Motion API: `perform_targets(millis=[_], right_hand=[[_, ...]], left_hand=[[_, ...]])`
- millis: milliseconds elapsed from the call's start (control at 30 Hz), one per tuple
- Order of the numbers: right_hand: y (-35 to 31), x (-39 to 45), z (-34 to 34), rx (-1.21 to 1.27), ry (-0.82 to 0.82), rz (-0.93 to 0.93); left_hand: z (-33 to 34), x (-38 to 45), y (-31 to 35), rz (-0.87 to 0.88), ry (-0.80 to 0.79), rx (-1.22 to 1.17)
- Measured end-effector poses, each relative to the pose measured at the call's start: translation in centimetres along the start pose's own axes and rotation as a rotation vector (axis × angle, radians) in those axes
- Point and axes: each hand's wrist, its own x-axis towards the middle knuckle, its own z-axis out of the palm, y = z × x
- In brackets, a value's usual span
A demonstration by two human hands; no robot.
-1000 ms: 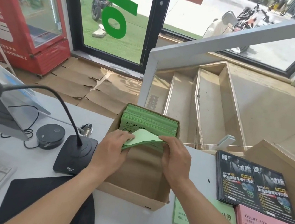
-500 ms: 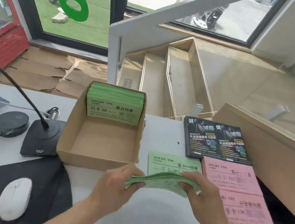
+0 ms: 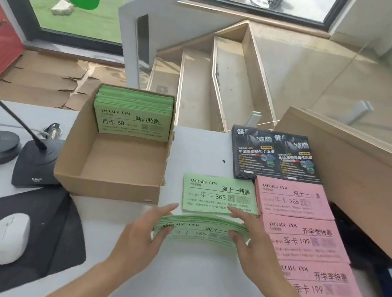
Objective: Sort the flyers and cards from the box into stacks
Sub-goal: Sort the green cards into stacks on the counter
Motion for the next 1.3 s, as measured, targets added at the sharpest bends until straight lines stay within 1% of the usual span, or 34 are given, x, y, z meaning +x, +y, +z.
perform_targets(millis=[67, 200, 367, 467, 600, 700, 767, 833, 900, 933, 967, 1000, 1067, 1133, 1200, 1300], right_hand=[[0.2, 0.0, 0.1, -0.001, -0.005, -0.04], [0.9, 0.5, -0.8, 0.018, 0.022, -0.063], [2.7, 1.1, -1.2, 0.05, -0.034, -0.041], [3.1, 2.1, -1.7, 0.082, -0.02, -0.059], [2.9, 5.2, -3.2, 0.083, 0.013, 0.008], [2.9, 8.5, -3.8, -0.056, 0.017, 0.003], [2.8, 10.6, -3.7, -0.204, -0.014, -0.008], [2.8, 12.1, -3.1, -0.349, -0.044, 0.019], [2.9, 13.0, -2.1, -0.525, 0.017, -0.002], [2.9, 13.2, -1.7, -0.586, 0.05, -0.014], [2.9, 13.2, -1.3, -0.605, 0.05, -0.029], [2.7, 13.0, -1.0, -0.599, 0.02, -0.05], [2.3, 12.3, -0.3, -0.547, -0.126, -0.064], [2.1, 11.7, 0.3, -0.569, -0.262, -0.083], [2.5, 11.2, 1.0, -0.589, -0.306, -0.094], [3.4, 11.2, 1.4, -0.583, -0.298, -0.087]], left_hand=[[0.2, -0.2, 0.7, 0.05, -0.004, -0.006], [0.6, -0.1, 1.2, 0.088, 0.056, -0.035], [2.2, 0.1, 1.3, 0.027, -0.003, -0.014], [2.6, 1.0, 1.7, -0.019, -0.007, -0.021], [2.7, 4.4, 3.7, -0.059, 0.017, -0.02], [3.6, 8.1, 4.3, -0.122, 0.02, 0.071], [4.3, 10.3, 4.2, -0.206, -0.002, 0.133], [4.6, 12.0, 4.3, -0.303, -0.049, 0.151], [4.7, 13.0, 4.2, -0.37, -0.074, 0.148], [4.7, 13.2, 4.0, -0.391, -0.08, 0.152], [4.8, 13.1, 3.8, -0.417, -0.094, 0.157], [4.8, 13.0, 3.7, -0.444, -0.103, 0.15], [4.9, 12.4, 3.9, -0.497, -0.125, 0.079], [5.3, 11.9, 4.0, -0.535, -0.122, -0.004], [5.6, 11.7, 4.2, -0.564, -0.114, -0.05], [6.0, 11.6, 4.5, -0.566, -0.113, -0.08]])
